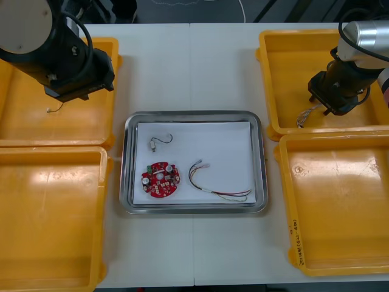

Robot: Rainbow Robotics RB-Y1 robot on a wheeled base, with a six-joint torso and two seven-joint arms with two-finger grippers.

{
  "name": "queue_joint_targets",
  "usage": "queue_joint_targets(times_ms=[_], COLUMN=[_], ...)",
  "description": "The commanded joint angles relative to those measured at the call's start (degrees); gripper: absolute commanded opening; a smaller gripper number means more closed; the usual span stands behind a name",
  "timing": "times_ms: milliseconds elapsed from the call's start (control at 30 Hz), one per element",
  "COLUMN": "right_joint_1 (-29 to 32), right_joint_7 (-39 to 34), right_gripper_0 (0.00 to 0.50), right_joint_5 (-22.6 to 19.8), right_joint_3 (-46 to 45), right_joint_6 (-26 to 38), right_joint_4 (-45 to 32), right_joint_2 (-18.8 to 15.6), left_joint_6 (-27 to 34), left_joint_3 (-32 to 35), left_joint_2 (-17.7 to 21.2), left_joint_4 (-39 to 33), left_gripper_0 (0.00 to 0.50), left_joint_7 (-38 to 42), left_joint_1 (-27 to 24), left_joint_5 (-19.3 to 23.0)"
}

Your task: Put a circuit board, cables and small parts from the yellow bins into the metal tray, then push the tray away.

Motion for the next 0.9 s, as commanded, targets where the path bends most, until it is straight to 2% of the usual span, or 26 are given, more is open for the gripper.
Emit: queue_joint_targets(times_ms=[33,200,467,600,900], right_joint_1=[-3.16,-3.16,-2.72,-2.46,-1.58], right_joint_7=[3.93,4.99,6.48,6.66,6.92], right_gripper_0=[0.472,0.473,0.472,0.472,0.471], right_joint_5=[-3.17,-4.22,-5.63,-6.51,-8.09], right_joint_3=[-1.11,-0.93,0.03,0.03,1.88], right_joint_6=[1.41,1.93,1.76,1.41,0.0], right_joint_4=[-0.85,-0.76,0.91,1.17,1.26], right_joint_2=[-2.21,-2.12,-1.51,-1.33,-1.33], left_joint_6=[0.47,0.47,0.47,0.47,-7.31], left_joint_3=[2.92,3.01,3.01,3.01,3.01], left_joint_2=[4.2,6.92,11.76,12.81,13.69], left_joint_4=[2.27,6.84,14.57,17.21,24.77], left_gripper_0=[0.5,0.5,0.5,0.5,0.5], left_joint_7=[-4.43,-5.57,-7.85,-10.84,-19.63], left_joint_1=[-3.36,-5.29,-8.28,-8.54,-8.63], left_joint_5=[1.09,1.97,5.75,5.93,5.22])
